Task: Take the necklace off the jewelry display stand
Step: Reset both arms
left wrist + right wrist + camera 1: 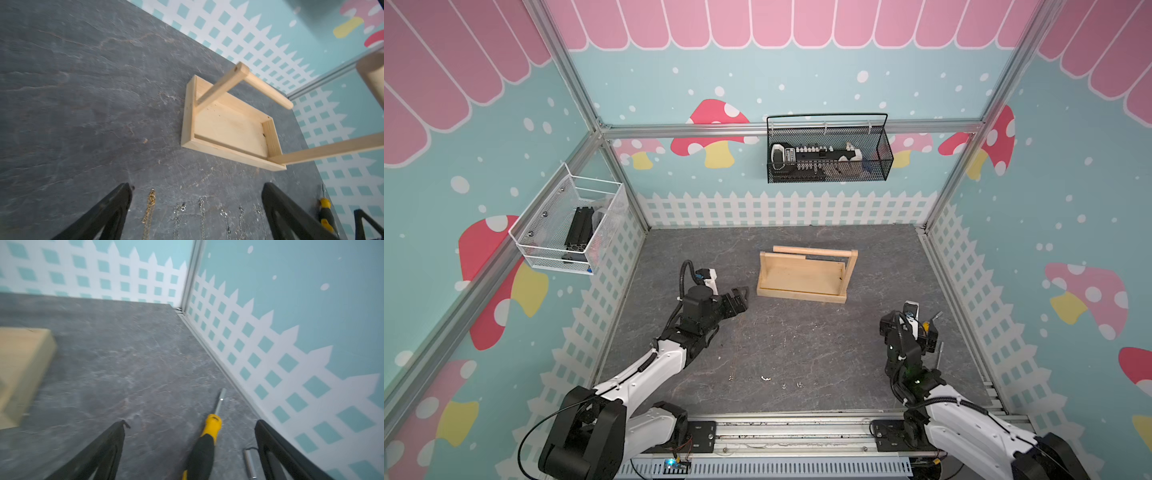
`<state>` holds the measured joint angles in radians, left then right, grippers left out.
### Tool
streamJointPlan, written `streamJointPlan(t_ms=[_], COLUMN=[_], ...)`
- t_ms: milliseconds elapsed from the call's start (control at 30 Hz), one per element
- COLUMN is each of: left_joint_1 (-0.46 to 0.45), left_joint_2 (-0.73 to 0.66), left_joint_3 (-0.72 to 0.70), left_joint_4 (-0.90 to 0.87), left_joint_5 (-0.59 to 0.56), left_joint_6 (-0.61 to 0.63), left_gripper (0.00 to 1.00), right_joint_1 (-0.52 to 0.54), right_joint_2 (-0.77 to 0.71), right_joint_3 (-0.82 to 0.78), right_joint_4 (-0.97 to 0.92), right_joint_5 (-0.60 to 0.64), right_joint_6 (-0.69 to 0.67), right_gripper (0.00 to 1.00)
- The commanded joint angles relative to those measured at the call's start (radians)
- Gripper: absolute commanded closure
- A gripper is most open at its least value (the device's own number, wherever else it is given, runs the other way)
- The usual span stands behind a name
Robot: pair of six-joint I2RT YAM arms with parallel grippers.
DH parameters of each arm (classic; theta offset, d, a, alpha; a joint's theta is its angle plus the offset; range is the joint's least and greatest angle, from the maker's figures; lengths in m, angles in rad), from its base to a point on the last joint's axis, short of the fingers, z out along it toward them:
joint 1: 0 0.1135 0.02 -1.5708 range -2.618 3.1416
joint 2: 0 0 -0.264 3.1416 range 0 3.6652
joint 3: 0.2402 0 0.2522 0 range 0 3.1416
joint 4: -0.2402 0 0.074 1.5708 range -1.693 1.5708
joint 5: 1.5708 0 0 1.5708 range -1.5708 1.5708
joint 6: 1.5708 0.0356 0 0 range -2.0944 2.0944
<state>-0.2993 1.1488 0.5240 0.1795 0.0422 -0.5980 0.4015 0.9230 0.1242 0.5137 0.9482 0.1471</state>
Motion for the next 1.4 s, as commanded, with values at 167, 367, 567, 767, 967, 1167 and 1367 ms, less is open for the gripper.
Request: streamJointPlan(t_ms=[167, 367, 567, 767, 967, 1167, 1367], left_joint_1=[0.02, 0.02, 0.02, 0.056, 0.154, 0.199, 0.214], left_joint_2=[-0.219, -0.356, -0.411, -0.313, 0.009, 0.216, 0.391], left_joint_3=[-0.115, -0.335, -0.425, -0.447, -0.415, -0.326, -0.316], left_joint_4=[0.123, 0.41, 0.473, 0.56, 0.825, 0.913, 1.06], left_joint_5=[-0.316, -0.336, -0.349, -0.403, -0.327, -0.261, -0.247], left_joint_6=[0.216, 0.476, 0.589, 0.619, 0.574, 0.601, 0.593], left_gripper=[0.01, 0.01, 0.01, 0.01, 0.01, 0.01, 0.01], right_joint_1=[-0.099, -0.121, -0.13, -0.142, -0.329, -0.362, -0.362], right_joint_2=[0.47, 0.608, 0.599, 0.59, 0.629, 0.605, 0.589], right_joint_3=[0.055, 0.097, 0.083, 0.089, 0.096, 0.21, 0.212], right_joint_4=[0.684, 0.753, 0.763, 0.735, 0.702, 0.465, 0.43], right_joint_5=[-0.141, -0.178, -0.242, -0.273, -0.54, -0.645, -0.647], right_joint_6=[-0.221, -0.263, -0.259, -0.248, -0.101, -0.081, -0.082], right_gripper=[0.01, 0.01, 0.01, 0.01, 0.01, 0.01, 0.01])
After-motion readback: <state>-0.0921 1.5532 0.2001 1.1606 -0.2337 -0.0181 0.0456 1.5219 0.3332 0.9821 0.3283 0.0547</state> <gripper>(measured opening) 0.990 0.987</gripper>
